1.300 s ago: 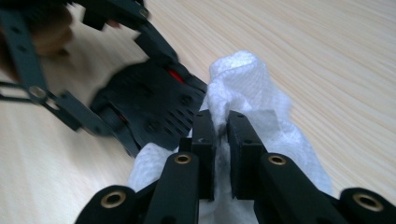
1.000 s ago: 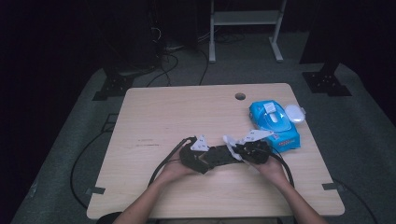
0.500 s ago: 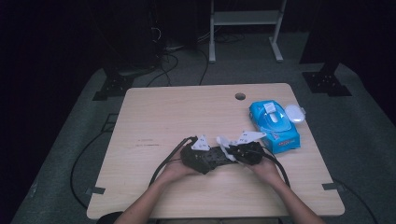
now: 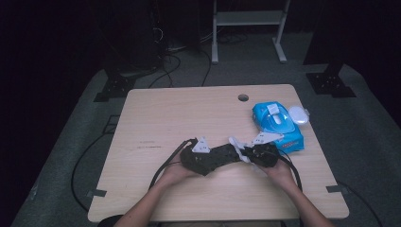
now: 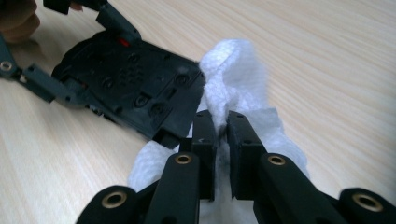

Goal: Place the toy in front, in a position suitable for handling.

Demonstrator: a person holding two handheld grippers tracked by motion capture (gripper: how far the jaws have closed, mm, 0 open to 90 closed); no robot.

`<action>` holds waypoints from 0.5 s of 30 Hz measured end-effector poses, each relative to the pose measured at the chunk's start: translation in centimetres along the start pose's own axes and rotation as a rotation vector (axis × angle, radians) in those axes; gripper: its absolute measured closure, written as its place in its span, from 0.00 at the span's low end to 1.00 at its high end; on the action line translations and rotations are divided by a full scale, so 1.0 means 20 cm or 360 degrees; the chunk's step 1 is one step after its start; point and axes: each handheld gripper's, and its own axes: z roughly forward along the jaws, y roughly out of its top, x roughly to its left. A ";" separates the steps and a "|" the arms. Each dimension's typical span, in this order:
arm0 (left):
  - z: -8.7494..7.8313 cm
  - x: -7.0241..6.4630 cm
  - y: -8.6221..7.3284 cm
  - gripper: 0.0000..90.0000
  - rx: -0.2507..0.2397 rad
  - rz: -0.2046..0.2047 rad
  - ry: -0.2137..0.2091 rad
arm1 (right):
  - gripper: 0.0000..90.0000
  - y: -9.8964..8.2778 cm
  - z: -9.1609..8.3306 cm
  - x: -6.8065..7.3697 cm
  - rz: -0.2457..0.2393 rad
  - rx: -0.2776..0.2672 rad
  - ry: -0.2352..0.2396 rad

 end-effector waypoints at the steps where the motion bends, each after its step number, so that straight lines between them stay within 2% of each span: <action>1: 0.00 0.00 0.00 0.26 0.0002 0.0003 0.0001 | 0.91 0.00 0.00 0.01 -0.0002 -0.0009 0.0011; 2: 0.00 0.00 0.00 0.26 0.0005 -0.0001 -0.0002 | 0.91 0.00 0.01 0.03 -0.0004 -0.0019 0.0031; 3: 0.00 0.00 0.00 0.26 0.0006 0.0002 -0.0001 | 0.91 0.01 0.02 0.06 -0.0011 -0.0031 0.0098; 4: 0.00 0.00 0.00 0.26 0.0005 -0.0004 -0.0002 | 0.91 0.02 0.03 0.08 -0.0025 -0.0034 0.0130; 6: 0.00 0.00 0.00 0.26 0.0007 0.0000 -0.0004 | 0.91 0.04 0.06 0.14 -0.0113 -0.0014 0.0145; 8: 0.00 0.01 0.00 0.26 0.0002 -0.0013 -0.0011 | 0.91 0.06 0.07 0.16 -0.0141 0.0002 0.0152; 10: -0.01 0.01 -0.01 0.26 -0.0010 -0.0015 -0.0007 | 0.91 0.06 0.07 0.12 -0.0112 0.0004 0.0115; 14: -0.01 0.01 -0.01 0.26 -0.0006 -0.0012 0.0002 | 0.91 0.02 0.02 -0.02 0.0068 0.0017 -0.0032; 15: -0.01 0.01 -0.01 0.26 -0.0006 -0.0014 0.0002 | 0.91 0.01 0.02 -0.02 0.0069 0.0016 -0.0036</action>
